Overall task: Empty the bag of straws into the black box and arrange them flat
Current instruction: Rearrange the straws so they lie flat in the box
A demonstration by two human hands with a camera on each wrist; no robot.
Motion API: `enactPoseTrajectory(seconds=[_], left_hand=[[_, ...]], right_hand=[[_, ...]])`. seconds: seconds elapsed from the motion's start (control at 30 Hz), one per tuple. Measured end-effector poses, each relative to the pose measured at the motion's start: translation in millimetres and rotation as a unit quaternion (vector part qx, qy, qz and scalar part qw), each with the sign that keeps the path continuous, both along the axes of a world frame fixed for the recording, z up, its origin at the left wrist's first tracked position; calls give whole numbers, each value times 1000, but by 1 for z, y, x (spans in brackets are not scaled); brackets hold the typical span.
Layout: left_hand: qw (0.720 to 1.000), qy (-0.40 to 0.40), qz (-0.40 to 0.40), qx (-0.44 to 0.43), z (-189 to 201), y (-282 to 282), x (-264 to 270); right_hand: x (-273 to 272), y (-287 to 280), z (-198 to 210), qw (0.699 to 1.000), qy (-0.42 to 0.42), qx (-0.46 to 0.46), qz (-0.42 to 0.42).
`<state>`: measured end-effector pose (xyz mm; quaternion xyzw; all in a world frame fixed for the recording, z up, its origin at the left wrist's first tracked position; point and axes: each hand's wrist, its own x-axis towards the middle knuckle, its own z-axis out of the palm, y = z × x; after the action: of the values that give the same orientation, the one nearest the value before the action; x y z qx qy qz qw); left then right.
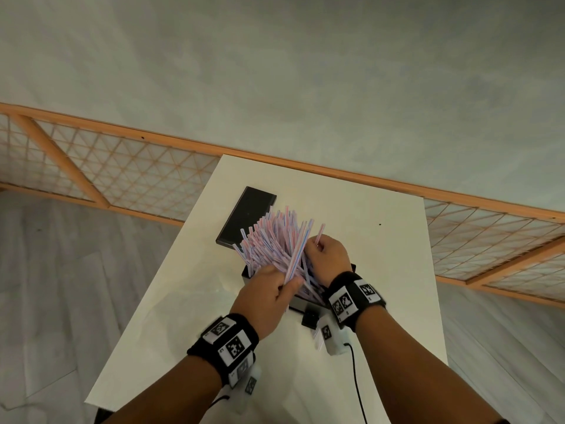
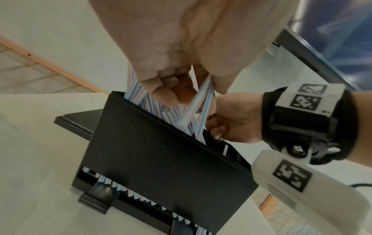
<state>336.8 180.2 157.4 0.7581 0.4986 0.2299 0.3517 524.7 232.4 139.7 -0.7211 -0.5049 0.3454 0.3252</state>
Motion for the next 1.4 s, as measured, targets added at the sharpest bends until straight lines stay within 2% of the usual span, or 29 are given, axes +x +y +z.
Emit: enactPoseTrajectory(seconds=[0.13, 0.33, 0.5, 0.63, 0.8, 0.93, 1.03, 1.2, 1.3, 1.4], left_hand=[[999, -13, 23, -18, -2, 9, -1], [996, -33, 36, -81, -13, 12, -3], [994, -45, 50, -90, -11, 6, -4], [982, -101, 90, -135, -11, 9, -5], [966, -155, 135, -158, -9, 17, 1], [973, -165, 106, -122, 2, 17, 8], [978, -178, 84, -62, 15, 15, 16], [986, -149, 12, -66, 22, 17, 30], [987, -144, 6, -76, 16, 27, 33], [984, -154, 6, -89, 13, 36, 36]], right_hand=[[2, -4, 5, 997, 4, 61, 40], [-9, -3, 4, 998, -13, 25, 60], [-14, 3, -3, 998, -44, 7, 51], [-13, -2, -1, 996, -45, 19, 70], [-12, -18, 23, 997, 22, 64, 29], [-12, -31, 53, 986, 61, 153, 1], [-8, -38, 68, 982, 65, 174, -25], [-9, -38, 70, 991, 40, 127, -13], [-6, -36, 68, 994, 68, 79, -4], [-5, -39, 74, 993, 88, 72, 13]])
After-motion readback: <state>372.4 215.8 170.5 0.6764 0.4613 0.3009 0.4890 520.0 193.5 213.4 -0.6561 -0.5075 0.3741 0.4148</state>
